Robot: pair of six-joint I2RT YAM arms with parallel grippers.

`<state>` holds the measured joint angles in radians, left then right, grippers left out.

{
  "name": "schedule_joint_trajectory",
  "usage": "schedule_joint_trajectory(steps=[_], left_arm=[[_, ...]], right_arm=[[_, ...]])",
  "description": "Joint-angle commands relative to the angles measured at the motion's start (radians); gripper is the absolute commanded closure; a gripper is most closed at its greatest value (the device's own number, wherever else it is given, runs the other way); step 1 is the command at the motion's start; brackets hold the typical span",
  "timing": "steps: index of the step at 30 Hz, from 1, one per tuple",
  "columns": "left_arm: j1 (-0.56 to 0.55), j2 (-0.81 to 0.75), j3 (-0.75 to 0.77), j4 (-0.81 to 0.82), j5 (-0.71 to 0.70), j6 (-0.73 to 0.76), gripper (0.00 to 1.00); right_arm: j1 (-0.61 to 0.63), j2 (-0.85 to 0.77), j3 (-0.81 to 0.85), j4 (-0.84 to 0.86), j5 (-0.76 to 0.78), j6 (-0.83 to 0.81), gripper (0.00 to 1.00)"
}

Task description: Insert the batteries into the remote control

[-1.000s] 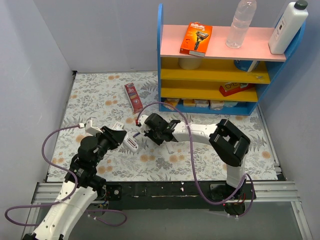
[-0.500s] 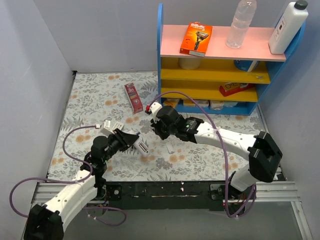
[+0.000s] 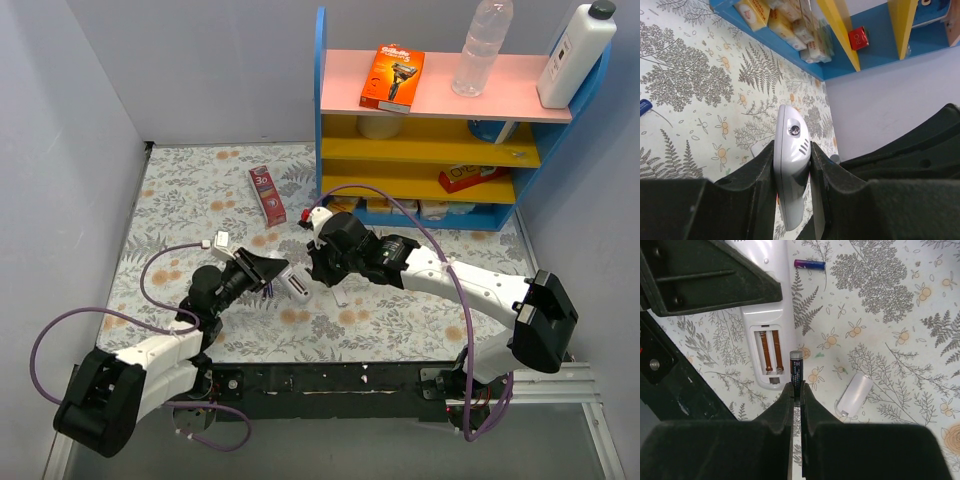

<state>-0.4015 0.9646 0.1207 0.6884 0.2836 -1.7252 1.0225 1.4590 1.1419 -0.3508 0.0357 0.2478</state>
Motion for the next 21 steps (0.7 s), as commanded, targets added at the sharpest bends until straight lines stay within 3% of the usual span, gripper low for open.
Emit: schedule_joint_trajectory(steps=[1,21], left_arm=[[0.001,0.039,0.028,0.146,0.034,-0.033,1.00],[-0.028,0.157,0.056,0.336,0.046,-0.040,1.00]], right_arm=[[0.005,-0.016,0.025,-0.027,-0.069,0.053,0.99],[0.014,0.072,0.157,-0.112,-0.086,0.077,0.99]])
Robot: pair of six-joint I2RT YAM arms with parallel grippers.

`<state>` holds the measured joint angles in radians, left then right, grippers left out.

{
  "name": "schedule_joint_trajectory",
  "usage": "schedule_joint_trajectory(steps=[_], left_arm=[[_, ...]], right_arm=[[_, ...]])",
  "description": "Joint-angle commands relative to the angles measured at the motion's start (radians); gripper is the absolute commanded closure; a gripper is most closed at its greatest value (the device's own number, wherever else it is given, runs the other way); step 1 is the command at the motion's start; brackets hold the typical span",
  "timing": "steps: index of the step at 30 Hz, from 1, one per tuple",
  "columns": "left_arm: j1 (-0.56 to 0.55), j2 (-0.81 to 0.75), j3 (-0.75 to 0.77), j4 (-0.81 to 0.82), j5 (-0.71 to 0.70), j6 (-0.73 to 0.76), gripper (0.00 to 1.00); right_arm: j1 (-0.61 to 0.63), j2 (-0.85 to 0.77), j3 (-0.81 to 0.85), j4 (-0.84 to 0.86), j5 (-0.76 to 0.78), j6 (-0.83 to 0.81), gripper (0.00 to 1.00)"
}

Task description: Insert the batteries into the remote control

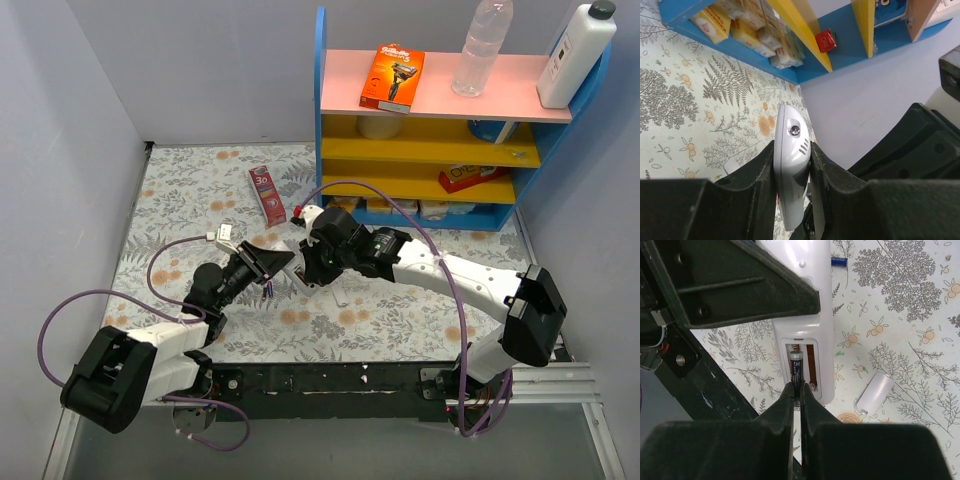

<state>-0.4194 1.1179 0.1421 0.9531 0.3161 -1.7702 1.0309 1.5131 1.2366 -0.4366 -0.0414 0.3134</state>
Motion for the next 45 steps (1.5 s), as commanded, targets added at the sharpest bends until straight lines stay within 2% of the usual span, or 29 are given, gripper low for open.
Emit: schedule_joint_trajectory(steps=[1,11,27,40,45], left_arm=[[-0.012,0.006,0.037,0.081,0.012,0.003,1.00],[-0.013,0.029,0.037,0.128,0.005,-0.014,1.00],[-0.015,0.036,0.027,0.156,-0.006,-0.034,1.00],[-0.022,0.028,-0.002,0.210,0.008,-0.084,1.00],[-0.028,0.014,-0.019,0.216,0.003,-0.107,1.00]], right_arm=[[0.008,0.027,0.073,-0.039,-0.008,0.010,0.99],[0.009,0.053,0.132,-0.119,0.038,0.019,0.99],[0.017,0.096,0.207,-0.188,0.003,-0.002,0.99],[0.020,0.104,0.222,-0.157,0.018,0.004,0.98],[0.020,0.102,0.221,-0.148,0.006,0.004,0.93]])
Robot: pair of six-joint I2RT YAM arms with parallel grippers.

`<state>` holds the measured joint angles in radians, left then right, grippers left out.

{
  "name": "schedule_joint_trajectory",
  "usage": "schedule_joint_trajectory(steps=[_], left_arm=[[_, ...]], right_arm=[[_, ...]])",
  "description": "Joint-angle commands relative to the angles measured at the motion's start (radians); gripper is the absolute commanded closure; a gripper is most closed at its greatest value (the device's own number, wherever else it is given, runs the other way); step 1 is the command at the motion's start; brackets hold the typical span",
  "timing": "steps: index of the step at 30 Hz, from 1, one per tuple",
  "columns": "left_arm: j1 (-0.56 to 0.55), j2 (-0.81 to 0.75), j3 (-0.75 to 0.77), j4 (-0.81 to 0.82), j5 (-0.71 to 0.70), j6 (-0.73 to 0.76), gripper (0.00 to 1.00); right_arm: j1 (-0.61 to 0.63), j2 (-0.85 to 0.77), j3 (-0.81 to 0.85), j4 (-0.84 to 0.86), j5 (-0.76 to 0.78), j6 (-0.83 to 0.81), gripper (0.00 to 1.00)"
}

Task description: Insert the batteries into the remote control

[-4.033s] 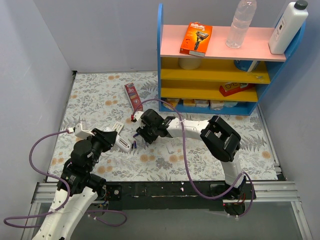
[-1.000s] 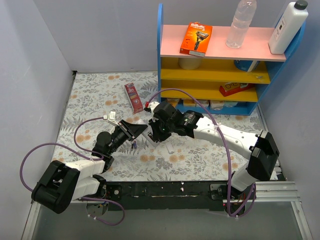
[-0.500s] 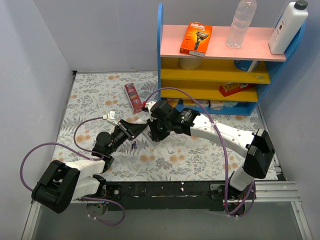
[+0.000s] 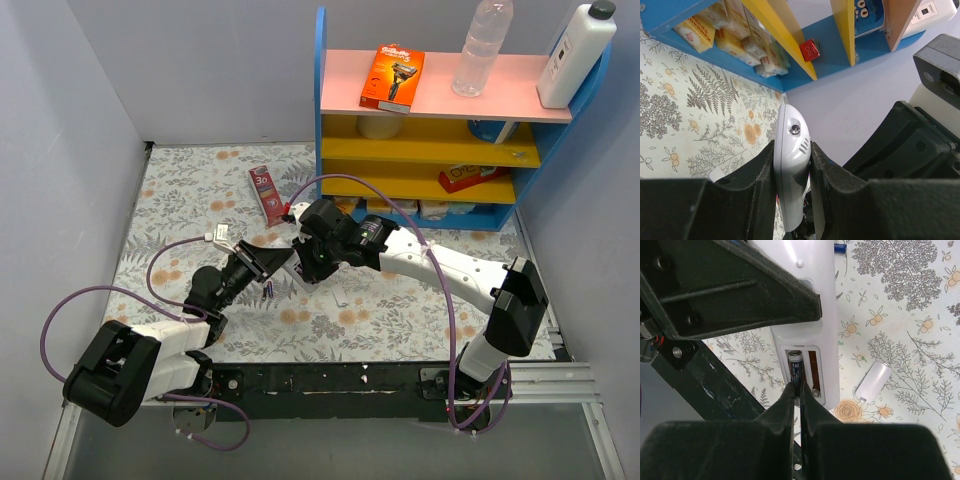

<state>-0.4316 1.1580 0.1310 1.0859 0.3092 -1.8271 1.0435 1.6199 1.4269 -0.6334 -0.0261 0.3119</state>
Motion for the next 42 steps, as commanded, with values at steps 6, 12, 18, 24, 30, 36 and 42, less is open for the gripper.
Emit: schedule_joint_trajectory(steps=[6,12,18,24,30,36,42], left_arm=[[-0.016,-0.026,-0.008,0.066,-0.010,-0.069,1.00],[-0.016,-0.027,-0.018,0.040,-0.035,-0.089,1.00],[-0.016,-0.023,-0.025,0.019,-0.054,-0.106,1.00],[-0.016,-0.024,-0.028,0.002,-0.081,-0.121,1.00],[-0.016,-0.023,-0.028,-0.012,-0.091,-0.130,1.00],[-0.016,-0.023,-0.031,-0.006,-0.094,-0.138,1.00],[-0.016,-0.017,-0.031,0.009,-0.084,-0.139,1.00]], right_arm=[[0.009,0.000,0.043,0.041,-0.031,0.000,0.86],[0.012,0.009,0.050,0.017,-0.035,-0.002,0.83],[0.010,0.011,0.052,0.006,-0.034,-0.004,0.80],[0.010,0.012,0.052,-0.003,-0.037,-0.008,0.76],[0.010,0.014,0.061,-0.015,-0.037,-0.013,0.71],[0.010,0.008,0.067,-0.014,-0.028,-0.019,0.62],[0.010,0.003,0.072,-0.011,-0.031,-0.023,0.59]])
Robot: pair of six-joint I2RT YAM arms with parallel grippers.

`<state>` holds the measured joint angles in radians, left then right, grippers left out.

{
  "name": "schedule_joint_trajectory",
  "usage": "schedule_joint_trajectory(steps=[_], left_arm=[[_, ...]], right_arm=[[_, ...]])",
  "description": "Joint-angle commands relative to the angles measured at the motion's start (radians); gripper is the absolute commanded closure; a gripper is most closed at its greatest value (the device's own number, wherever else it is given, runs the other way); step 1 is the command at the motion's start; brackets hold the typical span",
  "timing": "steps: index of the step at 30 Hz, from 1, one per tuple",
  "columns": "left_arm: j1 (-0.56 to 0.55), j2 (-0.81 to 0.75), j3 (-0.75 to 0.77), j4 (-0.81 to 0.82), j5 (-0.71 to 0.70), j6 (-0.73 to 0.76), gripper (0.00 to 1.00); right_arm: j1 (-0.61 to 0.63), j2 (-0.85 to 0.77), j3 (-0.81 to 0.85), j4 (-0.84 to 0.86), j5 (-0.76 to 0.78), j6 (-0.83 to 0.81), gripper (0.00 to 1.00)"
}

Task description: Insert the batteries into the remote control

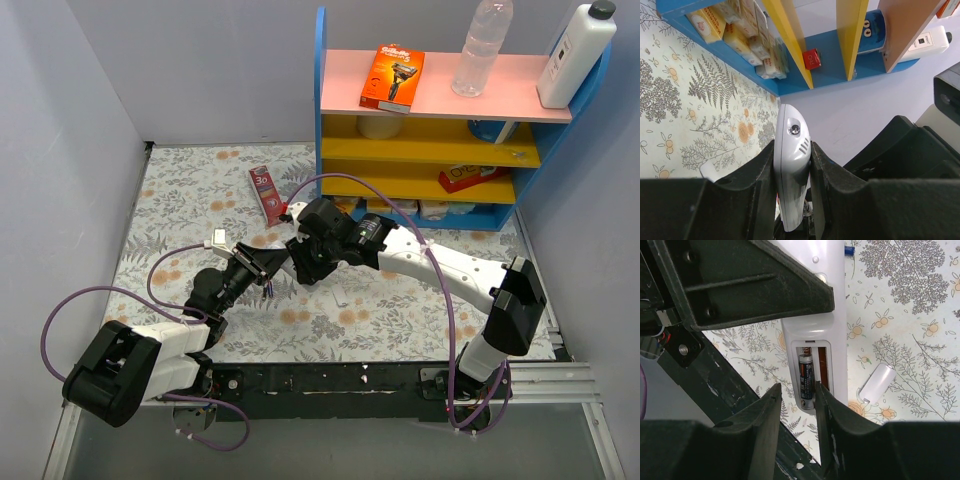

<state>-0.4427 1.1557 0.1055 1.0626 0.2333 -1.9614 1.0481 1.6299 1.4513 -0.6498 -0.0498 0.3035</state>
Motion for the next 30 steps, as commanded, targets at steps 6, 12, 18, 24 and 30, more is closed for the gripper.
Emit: schedule_joint_trajectory(steps=[6,12,18,24,30], left_arm=[[-0.005,-0.007,-0.001,0.065,0.017,-0.007,1.00],[-0.004,0.006,0.010,0.094,0.055,-0.011,1.00],[-0.005,0.006,0.017,0.125,0.086,-0.028,1.00],[-0.005,0.001,0.025,0.140,0.116,-0.051,1.00],[-0.005,-0.005,0.045,0.152,0.156,-0.085,1.00]], right_arm=[[0.006,-0.013,0.061,0.006,-0.002,-0.038,0.58],[0.006,-0.045,0.096,0.019,-0.022,-0.092,0.49],[0.006,-0.123,0.061,0.094,-0.059,-0.174,0.41],[0.006,-0.228,-0.003,0.101,-0.151,-0.458,0.44],[0.006,-0.341,-0.106,0.087,-0.212,-0.800,0.46]])
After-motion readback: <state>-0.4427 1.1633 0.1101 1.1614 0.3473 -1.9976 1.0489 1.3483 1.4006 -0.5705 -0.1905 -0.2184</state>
